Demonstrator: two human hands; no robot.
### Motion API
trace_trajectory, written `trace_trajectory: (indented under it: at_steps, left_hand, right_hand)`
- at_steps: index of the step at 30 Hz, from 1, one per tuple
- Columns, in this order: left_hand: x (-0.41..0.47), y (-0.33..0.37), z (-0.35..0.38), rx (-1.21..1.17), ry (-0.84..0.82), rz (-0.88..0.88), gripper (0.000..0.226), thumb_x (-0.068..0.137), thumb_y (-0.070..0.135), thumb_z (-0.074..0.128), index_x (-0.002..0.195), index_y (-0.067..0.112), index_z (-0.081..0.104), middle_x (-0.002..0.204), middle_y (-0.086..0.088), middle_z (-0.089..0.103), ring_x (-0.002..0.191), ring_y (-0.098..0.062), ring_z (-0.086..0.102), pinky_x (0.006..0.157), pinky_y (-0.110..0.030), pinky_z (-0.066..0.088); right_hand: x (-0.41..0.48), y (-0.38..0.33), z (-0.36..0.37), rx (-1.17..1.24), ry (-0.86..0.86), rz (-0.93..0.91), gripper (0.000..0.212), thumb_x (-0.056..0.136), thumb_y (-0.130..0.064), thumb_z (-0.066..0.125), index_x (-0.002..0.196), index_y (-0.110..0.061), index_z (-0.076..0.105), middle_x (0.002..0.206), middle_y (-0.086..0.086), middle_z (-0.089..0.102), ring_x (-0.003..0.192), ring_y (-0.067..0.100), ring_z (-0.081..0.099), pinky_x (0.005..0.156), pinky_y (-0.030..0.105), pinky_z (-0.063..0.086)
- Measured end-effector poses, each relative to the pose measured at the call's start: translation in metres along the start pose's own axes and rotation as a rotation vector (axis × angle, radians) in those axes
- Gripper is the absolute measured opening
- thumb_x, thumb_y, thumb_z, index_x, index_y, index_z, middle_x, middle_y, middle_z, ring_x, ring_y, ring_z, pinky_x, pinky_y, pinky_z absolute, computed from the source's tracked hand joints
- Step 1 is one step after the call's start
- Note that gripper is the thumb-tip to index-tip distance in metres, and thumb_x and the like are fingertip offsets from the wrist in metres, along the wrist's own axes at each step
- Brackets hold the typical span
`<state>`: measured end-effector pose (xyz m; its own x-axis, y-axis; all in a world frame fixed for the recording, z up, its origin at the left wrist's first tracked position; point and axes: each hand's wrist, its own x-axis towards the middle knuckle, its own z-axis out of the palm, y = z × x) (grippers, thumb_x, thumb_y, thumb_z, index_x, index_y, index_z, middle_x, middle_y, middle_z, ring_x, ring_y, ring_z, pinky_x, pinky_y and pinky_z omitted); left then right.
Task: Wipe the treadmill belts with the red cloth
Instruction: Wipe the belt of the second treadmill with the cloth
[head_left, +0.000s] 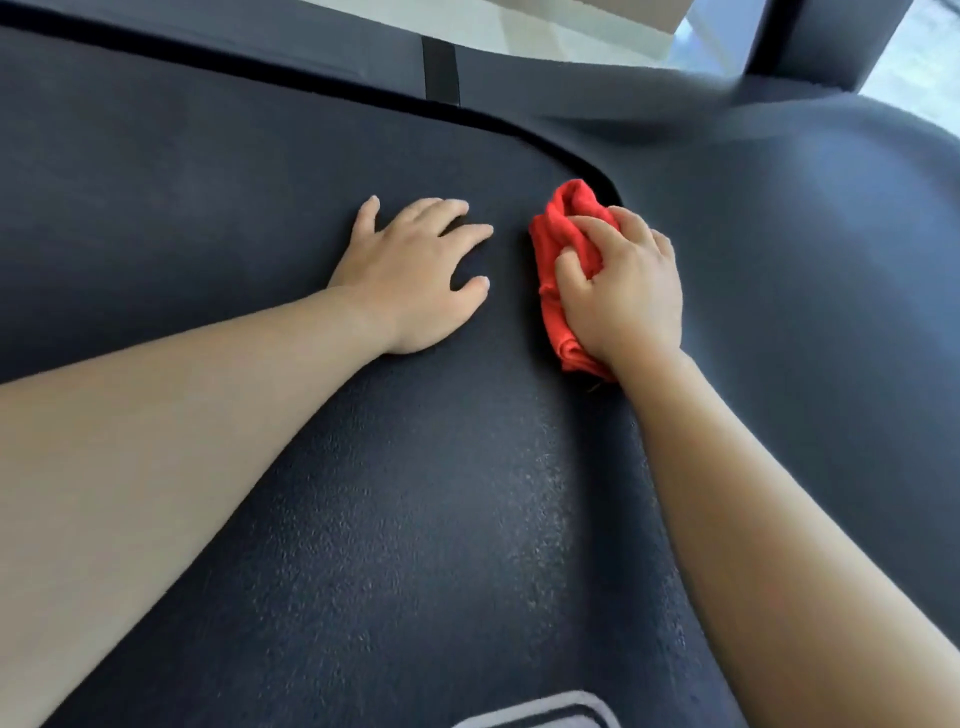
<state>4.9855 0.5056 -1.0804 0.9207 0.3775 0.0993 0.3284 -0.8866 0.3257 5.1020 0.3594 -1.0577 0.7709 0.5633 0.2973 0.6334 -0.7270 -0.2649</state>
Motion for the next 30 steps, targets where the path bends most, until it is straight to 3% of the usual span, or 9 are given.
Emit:
trace_trajectory:
  at_steps: [5, 11, 19, 24, 30]
  left_hand:
    - [0.0, -0.001, 0.002, 0.003, 0.015, 0.001, 0.055, 0.091, 0.049, 0.037, 0.143, 0.035, 0.03, 0.155, 0.008, 0.018, 0.144, -0.01, 0.01, 0.115, -0.053, 0.001]
    - [0.002, -0.001, -0.001, -0.024, 0.001, -0.018, 0.054, 0.091, 0.049, 0.037, 0.143, 0.036, 0.03, 0.156, 0.01, 0.017, 0.144, -0.008, 0.007, 0.115, -0.051, -0.001]
    - [0.002, -0.001, -0.006, -0.136, -0.013, -0.024, 0.056, 0.09, 0.045, 0.047, 0.142, 0.03, 0.035, 0.154, 0.008, 0.024, 0.143, -0.01, 0.014, 0.117, -0.047, -0.001]
    - [-0.017, -0.067, -0.034, -0.019, -0.033, -0.08, 0.053, 0.093, 0.045, 0.039, 0.144, 0.033, 0.032, 0.156, 0.009, 0.019, 0.144, -0.011, 0.011, 0.115, -0.055, 0.001]
    - [-0.029, -0.129, -0.053, 0.025, -0.013, -0.175, 0.05, 0.093, 0.046, 0.036, 0.142, 0.042, 0.029, 0.155, 0.013, 0.018, 0.143, -0.008, 0.01, 0.116, -0.052, 0.0]
  right_hand:
    - [0.054, -0.003, 0.018, 0.023, -0.014, -0.033, 0.037, 0.092, -0.035, 0.045, 0.126, -0.033, 0.057, 0.139, -0.007, 0.046, 0.126, 0.023, 0.036, 0.085, 0.023, 0.029]
    - [0.092, -0.009, 0.029, 0.016, -0.043, -0.06, 0.038, 0.091, -0.038, 0.044, 0.126, -0.032, 0.057, 0.14, -0.005, 0.045, 0.125, 0.026, 0.037, 0.088, 0.026, 0.033]
    - [0.017, -0.015, 0.01, 0.026, -0.04, -0.08, 0.037, 0.09, -0.036, 0.047, 0.124, -0.033, 0.058, 0.139, -0.004, 0.047, 0.12, 0.028, 0.04, 0.093, 0.028, 0.032]
    - [-0.013, -0.043, 0.013, 0.054, -0.007, -0.139, 0.036, 0.086, -0.035, 0.047, 0.118, -0.031, 0.063, 0.132, -0.006, 0.053, 0.116, 0.027, 0.044, 0.091, 0.025, 0.028]
    - [0.068, -0.098, 0.053, 0.052, -0.011, -0.069, 0.036, 0.089, -0.033, 0.045, 0.122, -0.029, 0.06, 0.135, -0.001, 0.049, 0.118, 0.031, 0.04, 0.09, 0.034, 0.036]
